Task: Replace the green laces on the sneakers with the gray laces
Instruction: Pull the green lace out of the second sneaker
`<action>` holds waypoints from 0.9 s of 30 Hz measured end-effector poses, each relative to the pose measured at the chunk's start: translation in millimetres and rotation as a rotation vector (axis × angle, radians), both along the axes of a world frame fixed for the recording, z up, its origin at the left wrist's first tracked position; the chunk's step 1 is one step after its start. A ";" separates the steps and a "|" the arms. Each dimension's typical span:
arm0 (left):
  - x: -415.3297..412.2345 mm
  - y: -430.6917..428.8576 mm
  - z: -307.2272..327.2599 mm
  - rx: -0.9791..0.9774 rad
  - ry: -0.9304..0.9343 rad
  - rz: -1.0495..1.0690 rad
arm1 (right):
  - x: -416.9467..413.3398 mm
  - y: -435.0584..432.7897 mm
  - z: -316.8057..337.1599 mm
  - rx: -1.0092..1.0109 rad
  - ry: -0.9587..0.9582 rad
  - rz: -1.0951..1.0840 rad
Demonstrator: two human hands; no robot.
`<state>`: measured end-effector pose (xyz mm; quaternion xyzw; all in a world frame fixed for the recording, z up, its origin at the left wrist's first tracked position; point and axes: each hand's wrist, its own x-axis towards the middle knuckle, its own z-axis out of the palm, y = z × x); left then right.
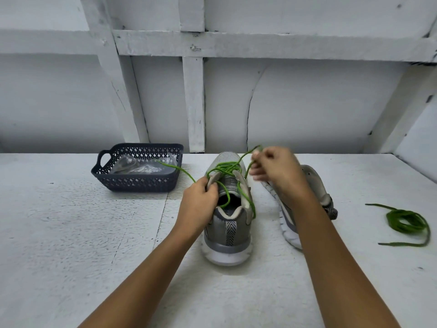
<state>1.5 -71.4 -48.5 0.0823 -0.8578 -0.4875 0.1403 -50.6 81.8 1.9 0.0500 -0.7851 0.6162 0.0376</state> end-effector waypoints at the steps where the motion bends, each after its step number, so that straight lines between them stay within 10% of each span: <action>1: -0.1 -0.2 0.1 0.000 0.001 0.000 | -1.5 1.6 2.9 -0.086 0.061 -0.092; 5: -0.1 0.0 0.8 0.007 0.003 -0.003 | 1.2 5.4 9.1 -0.126 0.127 -0.145; 11: 0.1 -1.7 0.1 -0.002 -0.004 -0.004 | 8.9 1.5 -1.8 0.376 -0.120 0.186; 19: -0.1 -2.6 -1.3 0.038 -0.012 -0.014 | -3.3 9.7 6.5 -0.213 0.103 -0.236; 27: 1.1 -2.6 -0.5 0.067 -0.012 -0.010 | 15.6 3.0 -2.9 0.317 -0.087 0.145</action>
